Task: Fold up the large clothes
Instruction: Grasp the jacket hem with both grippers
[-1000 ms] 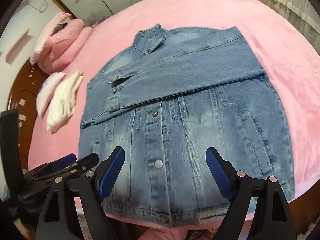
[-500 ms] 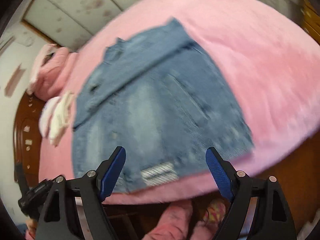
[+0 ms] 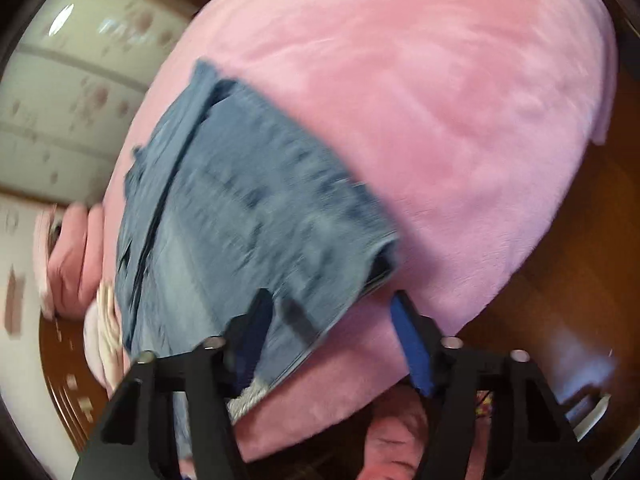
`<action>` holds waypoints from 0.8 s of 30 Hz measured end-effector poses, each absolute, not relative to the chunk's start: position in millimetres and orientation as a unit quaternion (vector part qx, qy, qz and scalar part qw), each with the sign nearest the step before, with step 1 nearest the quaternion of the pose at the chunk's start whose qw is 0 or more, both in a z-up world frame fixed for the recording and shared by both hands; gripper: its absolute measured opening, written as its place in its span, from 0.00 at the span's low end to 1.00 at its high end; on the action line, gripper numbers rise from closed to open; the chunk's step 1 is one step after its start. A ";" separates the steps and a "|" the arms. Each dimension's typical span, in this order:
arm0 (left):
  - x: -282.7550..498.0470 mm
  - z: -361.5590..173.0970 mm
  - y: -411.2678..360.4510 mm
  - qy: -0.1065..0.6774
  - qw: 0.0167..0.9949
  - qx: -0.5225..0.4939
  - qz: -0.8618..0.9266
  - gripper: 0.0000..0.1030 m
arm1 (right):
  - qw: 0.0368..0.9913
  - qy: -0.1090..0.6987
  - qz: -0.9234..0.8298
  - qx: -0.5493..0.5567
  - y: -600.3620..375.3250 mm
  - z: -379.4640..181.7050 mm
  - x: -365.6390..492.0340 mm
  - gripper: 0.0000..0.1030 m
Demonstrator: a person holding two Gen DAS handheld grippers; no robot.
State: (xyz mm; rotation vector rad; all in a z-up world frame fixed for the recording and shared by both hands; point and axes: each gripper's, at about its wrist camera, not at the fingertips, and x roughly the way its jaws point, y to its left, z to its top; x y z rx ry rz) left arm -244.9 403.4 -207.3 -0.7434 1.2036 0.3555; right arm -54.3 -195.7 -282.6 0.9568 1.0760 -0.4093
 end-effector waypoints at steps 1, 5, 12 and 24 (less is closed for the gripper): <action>-245.2 -211.2 406.2 0.547 0.743 -0.348 0.164 0.63 | 0.731 0.484 -0.183 0.446 -199.1 -284.8 -54.0 0.46; -240.3 -222.6 412.7 0.528 0.735 -0.395 0.160 0.58 | 0.728 0.488 -0.187 0.444 -202.1 -291.0 -50.8 0.45; -209.1 -225.0 405.8 0.543 0.729 -0.375 0.184 0.53 | 0.730 0.489 -0.187 0.439 -202.3 -296.2 -42.6 0.45; -181.1 -175.7 351.1 0.555 0.758 -0.308 0.148 0.14 | 0.740 0.464 -0.151 0.463 -190.5 -259.2 -26.5 0.15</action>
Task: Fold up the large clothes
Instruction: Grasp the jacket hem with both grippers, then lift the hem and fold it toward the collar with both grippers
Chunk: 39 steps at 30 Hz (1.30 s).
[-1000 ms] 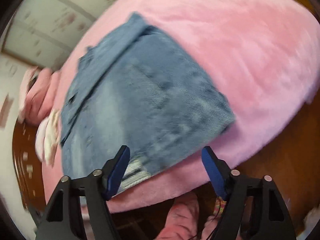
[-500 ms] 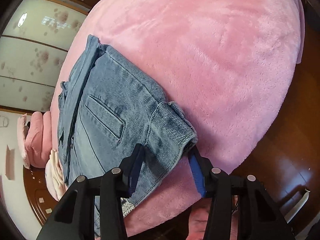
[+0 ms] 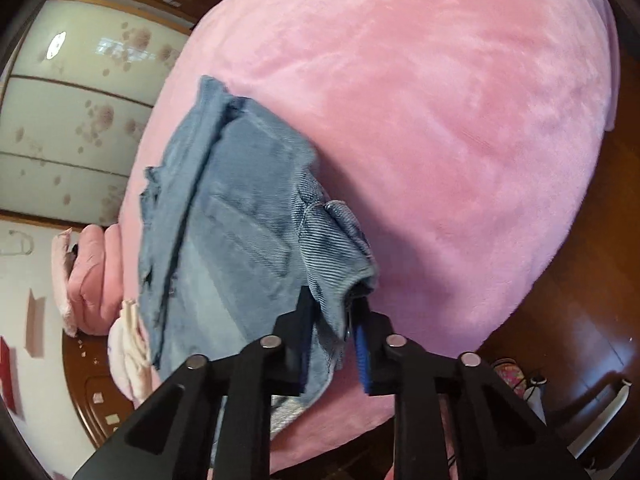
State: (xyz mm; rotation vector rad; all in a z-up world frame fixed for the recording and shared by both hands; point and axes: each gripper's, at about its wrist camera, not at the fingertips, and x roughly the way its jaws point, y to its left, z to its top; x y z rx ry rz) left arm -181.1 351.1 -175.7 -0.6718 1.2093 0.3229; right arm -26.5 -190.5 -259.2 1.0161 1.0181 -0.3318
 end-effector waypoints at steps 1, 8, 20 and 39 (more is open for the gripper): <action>-177.0 -168.7 347.8 0.548 0.763 -0.315 0.134 0.14 | 0.743 0.459 -0.138 0.468 -188.4 -252.3 -21.3 0.15; -139.5 -119.0 337.2 0.490 0.786 -0.366 0.089 0.09 | 0.766 0.437 -0.061 0.468 -169.5 -211.2 26.5 0.14; -79.9 -20.3 349.5 0.409 0.817 -0.403 0.053 0.07 | 0.816 0.372 0.060 0.439 -133.3 -129.8 104.1 0.13; 12.6 -2.2 373.0 0.443 0.822 -0.358 -0.004 0.06 | 0.784 0.458 -0.140 0.395 -160.6 -125.3 214.6 0.01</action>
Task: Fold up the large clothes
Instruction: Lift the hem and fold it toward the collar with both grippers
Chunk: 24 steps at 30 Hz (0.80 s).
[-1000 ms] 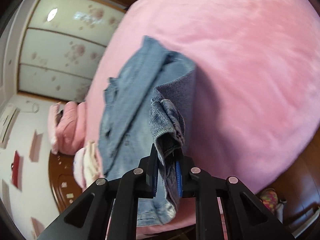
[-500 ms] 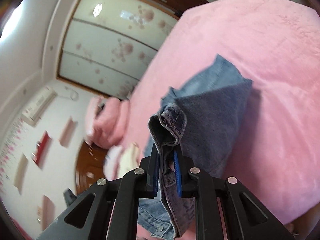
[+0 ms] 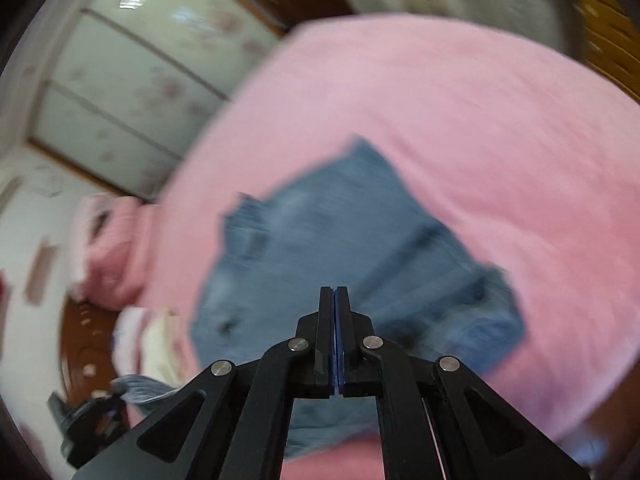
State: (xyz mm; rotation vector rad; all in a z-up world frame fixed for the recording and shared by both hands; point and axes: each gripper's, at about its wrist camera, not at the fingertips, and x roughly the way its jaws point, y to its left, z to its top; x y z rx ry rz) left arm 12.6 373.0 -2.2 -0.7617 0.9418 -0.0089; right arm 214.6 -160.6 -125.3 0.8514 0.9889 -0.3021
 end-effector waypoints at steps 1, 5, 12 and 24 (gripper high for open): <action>14.7 -5.3 372.2 0.448 0.820 -0.356 -0.004 0.06 | 0.769 0.465 -0.152 0.411 -168.3 -132.6 206.2 0.01; 14.8 -16.3 362.6 0.463 0.820 -0.336 -0.007 0.06 | 0.685 0.506 -0.193 0.487 -197.2 -167.6 187.7 0.27; 28.7 -13.0 343.5 0.493 0.821 -0.287 0.013 0.06 | 0.600 0.562 -0.238 0.517 -223.6 -207.1 178.2 0.48; 17.4 -17.6 340.3 0.506 0.806 -0.302 0.050 0.06 | 0.451 0.657 -0.365 0.482 -253.9 -260.5 177.2 0.64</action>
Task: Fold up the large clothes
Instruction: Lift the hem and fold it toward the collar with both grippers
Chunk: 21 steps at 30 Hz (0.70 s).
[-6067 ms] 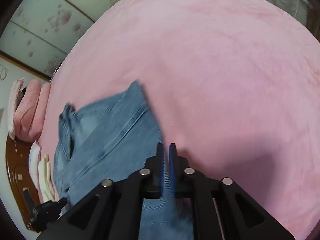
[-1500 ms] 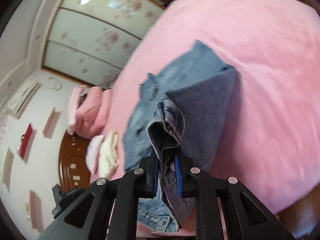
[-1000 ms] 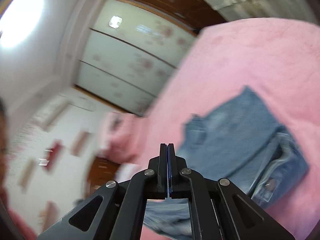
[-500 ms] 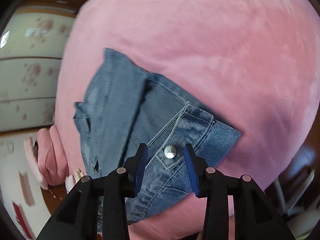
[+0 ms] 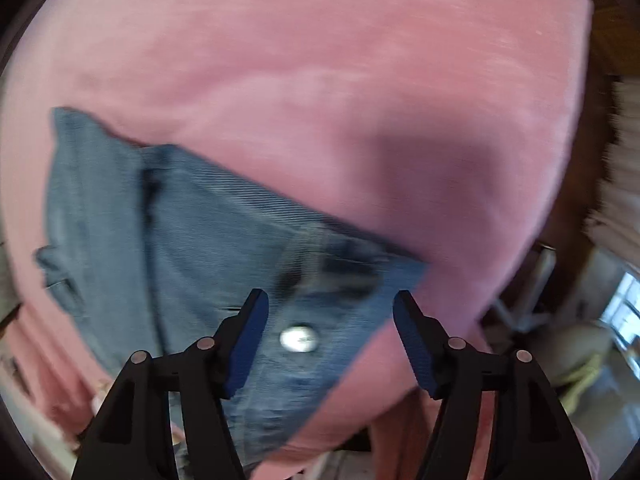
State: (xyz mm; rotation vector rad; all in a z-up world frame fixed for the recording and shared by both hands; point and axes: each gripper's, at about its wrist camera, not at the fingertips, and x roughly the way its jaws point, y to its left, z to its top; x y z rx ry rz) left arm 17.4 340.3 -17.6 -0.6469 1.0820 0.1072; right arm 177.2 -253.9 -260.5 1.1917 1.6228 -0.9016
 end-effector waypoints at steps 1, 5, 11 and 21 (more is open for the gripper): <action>16.3 -18.3 341.7 0.506 0.805 -0.306 0.051 0.06 | 0.443 0.647 -0.370 0.499 -256.9 -264.4 169.6 0.64; 9.8 -21.3 347.3 0.511 0.801 -0.306 0.057 0.06 | 0.420 0.620 -0.361 0.555 -262.8 -273.7 162.4 0.64; -3.5 -28.4 356.8 0.519 0.793 -0.310 0.068 0.06 | 0.451 0.619 -0.358 0.534 -255.6 -261.4 180.2 0.37; -11.2 -28.2 383.1 0.493 0.794 -0.345 0.082 0.04 | 0.586 0.540 -0.286 0.532 -242.6 -194.6 180.5 0.27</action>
